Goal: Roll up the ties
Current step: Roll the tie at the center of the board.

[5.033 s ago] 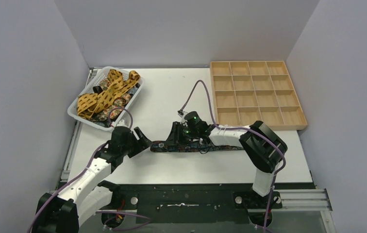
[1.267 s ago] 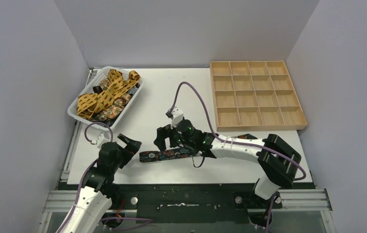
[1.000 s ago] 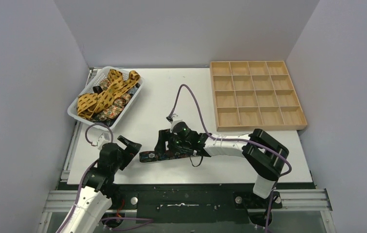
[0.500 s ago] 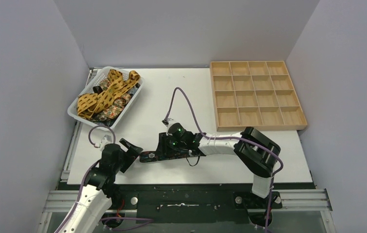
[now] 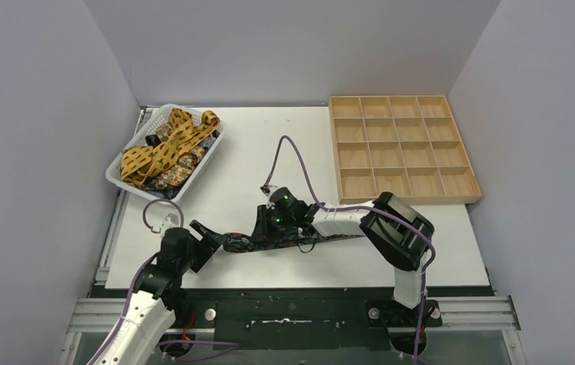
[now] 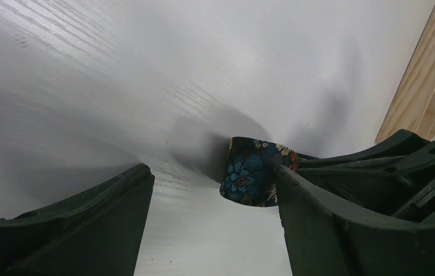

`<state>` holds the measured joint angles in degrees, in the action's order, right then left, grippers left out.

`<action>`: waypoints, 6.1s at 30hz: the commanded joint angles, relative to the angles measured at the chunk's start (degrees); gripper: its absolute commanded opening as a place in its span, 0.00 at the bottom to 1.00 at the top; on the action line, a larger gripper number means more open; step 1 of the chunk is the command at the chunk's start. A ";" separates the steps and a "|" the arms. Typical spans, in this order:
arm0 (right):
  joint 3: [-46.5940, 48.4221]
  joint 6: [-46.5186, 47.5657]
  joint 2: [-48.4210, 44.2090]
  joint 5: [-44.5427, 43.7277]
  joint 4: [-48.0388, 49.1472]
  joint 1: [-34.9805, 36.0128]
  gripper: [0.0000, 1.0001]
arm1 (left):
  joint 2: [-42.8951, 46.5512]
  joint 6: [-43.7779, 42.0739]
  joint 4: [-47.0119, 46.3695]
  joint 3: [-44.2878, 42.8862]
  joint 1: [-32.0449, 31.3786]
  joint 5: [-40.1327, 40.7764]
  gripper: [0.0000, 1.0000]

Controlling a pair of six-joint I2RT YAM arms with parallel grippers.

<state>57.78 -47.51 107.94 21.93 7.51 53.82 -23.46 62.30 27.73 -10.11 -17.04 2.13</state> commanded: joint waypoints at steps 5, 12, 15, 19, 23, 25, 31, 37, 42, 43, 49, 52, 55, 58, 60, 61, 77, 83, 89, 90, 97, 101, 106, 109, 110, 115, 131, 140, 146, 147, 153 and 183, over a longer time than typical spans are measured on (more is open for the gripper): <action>0.58 0.51 -1.37 2.02 1.81 -0.07 0.24 | 2.58 -0.55 -3.80 1.56 0.42 -2.13 0.76; 1.53 1.23 -3.42 3.73 2.16 0.29 0.32 | 4.61 0.53 -2.64 1.50 0.43 -1.88 0.74; -0.03 1.16 -5.67 3.53 4.25 0.68 0.41 | 4.33 0.33 -2.37 1.64 0.42 -2.02 0.71; -1.15 -0.14 -6.04 4.93 7.13 0.60 0.41 | 3.73 0.25 -4.20 2.49 0.43 -2.13 0.70; 0.12 -1.37 -3.39 5.32 4.74 0.50 0.32 | 1.78 -1.57 -3.50 2.55 0.42 -1.63 0.68; -0.17 -1.99 -2.14 7.63 6.43 0.25 0.31 | 0.65 -2.14 -4.54 2.62 0.37 -2.11 0.67; 0.24 -2.17 -0.32 8.96 5.17 -0.24 0.37 | -0.27 -2.67 -7.27 3.25 0.36 -3.73 0.67; -0.79 -2.66 1.20 8.88 5.78 -1.72 0.30 | -0.97 -2.90 -7.62 3.64 0.41 -5.21 0.64; -0.39 -1.35 3.14 10.77 4.36 -3.11 0.24 | -1.41 -3.26 -9.17 4.36 0.36 -7.50 0.64; -0.62 -1.35 3.04 10.82 4.60 -3.04 0.24 | -1.37 -3.24 -9.88 4.57 0.35 -7.92 0.64; -2.56 -3.25 3.22 12.48 7.44 -3.01 0.25 | -1.79 -1.73 -14.09 5.92 0.43 -9.47 0.65; -2.63 -3.27 3.52 12.81 7.48 -2.98 0.25 | -2.36 -0.92 -16.49 6.58 0.42 -10.35 0.65; -2.76 -3.25 3.77 12.88 7.65 -3.02 0.25 | -3.68 0.26 -20.27 8.10 0.42 -11.97 0.65; -2.61 -3.17 3.98 12.87 7.09 -3.01 0.25 | -5.32 0.63 -22.78 9.15 0.42 -12.92 0.62; -2.32 -2.93 4.27 12.75 6.42 -3.08 0.25 | -6.28 0.54 -23.52 9.47 0.42 -12.90 0.61; -2.10 -2.88 4.45 12.66 6.00 -3.11 0.25 | -6.54 0.40 -23.73 9.61 0.42 -12.85 0.61; -0.41 -3.25 5.93 12.46 2.99 -3.72 0.25 | -7.09 -2.63 -18.98 8.11 0.43 -12.58 0.68; 0.97 -3.13 7.16 12.62 1.30 -3.71 0.25 | -5.26 -2.21 -18.64 8.39 0.43 -12.40 0.61; 1.48 -3.21 7.70 12.42 0.71 -3.79 0.24 | -5.91 -1.42 -21.56 8.35 0.43 -12.60 0.52; 1.73 -3.21 7.86 12.36 0.36 -3.81 0.24 | -6.04 -1.55 -21.57 8.04 0.43 -12.73 0.52; 2.23 -2.99 8.54 12.03 -0.71 -3.76 0.24 | -3.66 -1.98 -18.91 7.48 0.43 -13.00 0.59; 2.18 -2.81 8.79 12.26 -0.79 -3.81 0.24 | -2.07 -2.79 -17.26 7.72 0.43 -13.07 0.55; 2.57 -2.14 8.95 12.88 -1.24 -3.77 0.25 | -1.67 -3.97 -15.30 7.23 0.42 -12.13 0.46; 2.85 -1.60 9.11 13.44 -1.31 -3.80 0.25 | -2.03 -4.03 -16.11 6.89 0.43 -11.51 0.41; 2.93 -1.60 9.13 13.68 -1.21 -3.79 0.25 | -2.34 -4.03 -16.73 6.84 0.43 -11.45 0.40; 3.04 -1.20 8.92 14.98 -0.26 -3.73 0.28 | -4.77 -5.24 -19.16 5.55 0.43 -11.57 0.35; 8.66 3.65 -3.02 9.57 -10.53 -4.73 0.45 | -12.18 -13.69 -6.91 -9.00 -0.48 -0.81 0.09; 6.51 4.17 -5.15 5.32 -11.61 -6.12 0.46 | -19.32 -18.20 -2.00 -16.91 -5.77 9.02 0.07; 5.78 4.76 -6.21 4.22 -12.22 -6.69 0.47 | -25.89 -18.14 2.30 -22.05 -13.41 19.46 0.06; 5.77 4.86 -6.51 3.98 -12.36 -6.83 0.47 | -26.73 -17.97 3.01 -22.86 -14.44 21.34 0.06; 5.03 5.16 -8.19 2.33 -13.28 -8.05 0.48 | -31.23 -16.10 7.42 -28.02 -19.79 31.94 0.04; 0.40 4.46 -12.69 2.36 -13.22 -12.13 0.49 | -46.64 -17.96 2.06 -32.17 -28.51 46.87 0.04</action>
<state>58.96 -42.87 99.39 24.77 -7.05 42.48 -68.25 44.93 33.12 -38.92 -43.83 43.79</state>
